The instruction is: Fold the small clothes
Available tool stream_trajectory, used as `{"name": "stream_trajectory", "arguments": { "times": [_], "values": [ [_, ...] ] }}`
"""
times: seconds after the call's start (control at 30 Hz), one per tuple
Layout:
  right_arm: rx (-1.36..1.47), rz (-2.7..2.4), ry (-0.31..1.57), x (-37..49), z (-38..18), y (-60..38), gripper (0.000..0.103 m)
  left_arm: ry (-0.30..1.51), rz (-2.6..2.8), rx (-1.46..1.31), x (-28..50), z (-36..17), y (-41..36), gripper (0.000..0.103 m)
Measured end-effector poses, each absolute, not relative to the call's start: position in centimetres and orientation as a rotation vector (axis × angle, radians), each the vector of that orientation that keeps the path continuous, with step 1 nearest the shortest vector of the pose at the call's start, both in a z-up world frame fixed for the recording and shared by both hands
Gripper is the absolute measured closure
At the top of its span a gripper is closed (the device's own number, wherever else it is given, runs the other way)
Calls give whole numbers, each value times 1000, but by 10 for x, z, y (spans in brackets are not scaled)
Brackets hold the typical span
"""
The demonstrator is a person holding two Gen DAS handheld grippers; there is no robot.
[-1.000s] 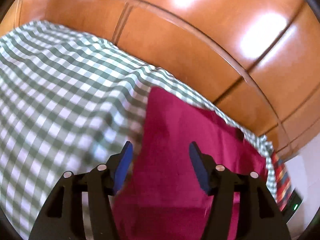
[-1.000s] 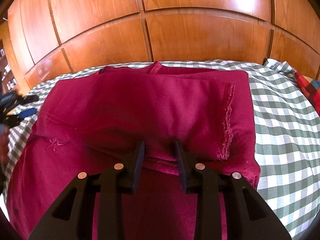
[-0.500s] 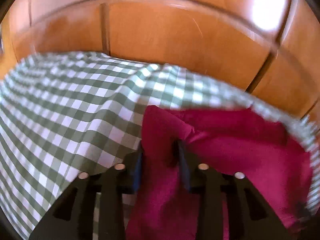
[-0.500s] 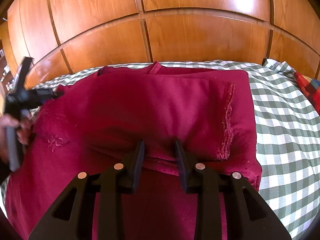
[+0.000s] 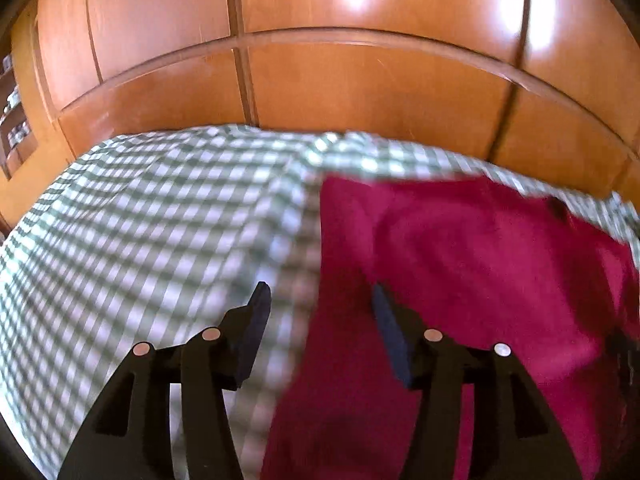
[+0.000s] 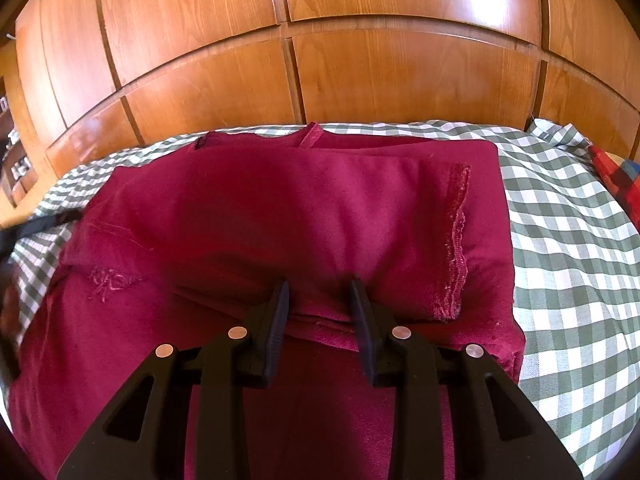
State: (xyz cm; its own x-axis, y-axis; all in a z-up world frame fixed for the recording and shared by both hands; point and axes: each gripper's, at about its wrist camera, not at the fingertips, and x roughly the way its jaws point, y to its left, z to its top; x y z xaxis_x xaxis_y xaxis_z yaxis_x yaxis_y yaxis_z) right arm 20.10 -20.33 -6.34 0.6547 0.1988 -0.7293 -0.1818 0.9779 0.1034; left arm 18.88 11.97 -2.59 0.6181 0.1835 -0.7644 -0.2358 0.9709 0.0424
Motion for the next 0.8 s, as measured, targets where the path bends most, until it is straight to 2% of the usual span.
{"name": "stream_trajectory", "arguments": {
  "times": [0.1,0.17,0.27,0.33,0.37,0.43,0.6,0.8],
  "values": [
    [10,209,829,200,-63,-202,72,914,212,-21,138,-32,111,49],
    [-3,203,828,200,-62,-200,72,940,191,-35,112,-34,111,44],
    [-37,186,831,199,-59,-195,72,962,179,-79,78,-37,119,42],
    [-76,178,843,198,-54,-191,69,971,170,-102,56,-38,122,42],
    [-100,185,858,194,-50,-187,61,961,176,-103,46,-38,124,42],
    [-131,197,881,185,-45,-184,20,953,168,-123,28,-37,130,42],
    [-156,208,858,145,-26,-201,19,939,133,-159,-3,-40,136,42],
    [1,187,978,105,-25,-271,19,932,55,-158,-31,-46,132,42]
  ]
}}
